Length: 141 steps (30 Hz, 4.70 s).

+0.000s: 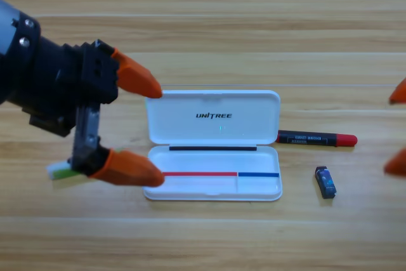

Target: Clean up eraser and pencils

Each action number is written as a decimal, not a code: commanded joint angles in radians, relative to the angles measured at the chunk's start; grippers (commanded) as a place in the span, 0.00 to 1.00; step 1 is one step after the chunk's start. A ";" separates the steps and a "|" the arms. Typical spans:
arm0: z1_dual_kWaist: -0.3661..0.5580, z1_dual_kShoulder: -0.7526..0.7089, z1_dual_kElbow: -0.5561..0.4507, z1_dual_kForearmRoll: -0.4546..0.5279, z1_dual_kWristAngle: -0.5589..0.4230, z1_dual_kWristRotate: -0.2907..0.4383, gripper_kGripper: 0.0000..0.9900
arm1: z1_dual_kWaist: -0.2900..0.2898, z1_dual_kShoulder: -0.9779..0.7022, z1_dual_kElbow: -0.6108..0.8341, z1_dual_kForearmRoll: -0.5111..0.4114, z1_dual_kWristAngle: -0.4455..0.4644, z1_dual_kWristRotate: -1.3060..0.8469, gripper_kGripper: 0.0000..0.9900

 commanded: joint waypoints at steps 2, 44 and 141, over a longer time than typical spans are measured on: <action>0.048 0.091 -0.182 0.218 0.171 0.096 0.99 | 0.017 0.132 0.008 0.018 -0.266 0.112 0.99; 0.465 0.474 -0.273 0.513 0.155 0.349 0.99 | -0.097 0.818 -0.136 -0.068 -0.307 0.675 0.82; 0.348 0.439 -0.257 0.436 0.320 0.305 0.00 | 0.097 0.887 -0.616 0.315 -0.192 -0.455 0.84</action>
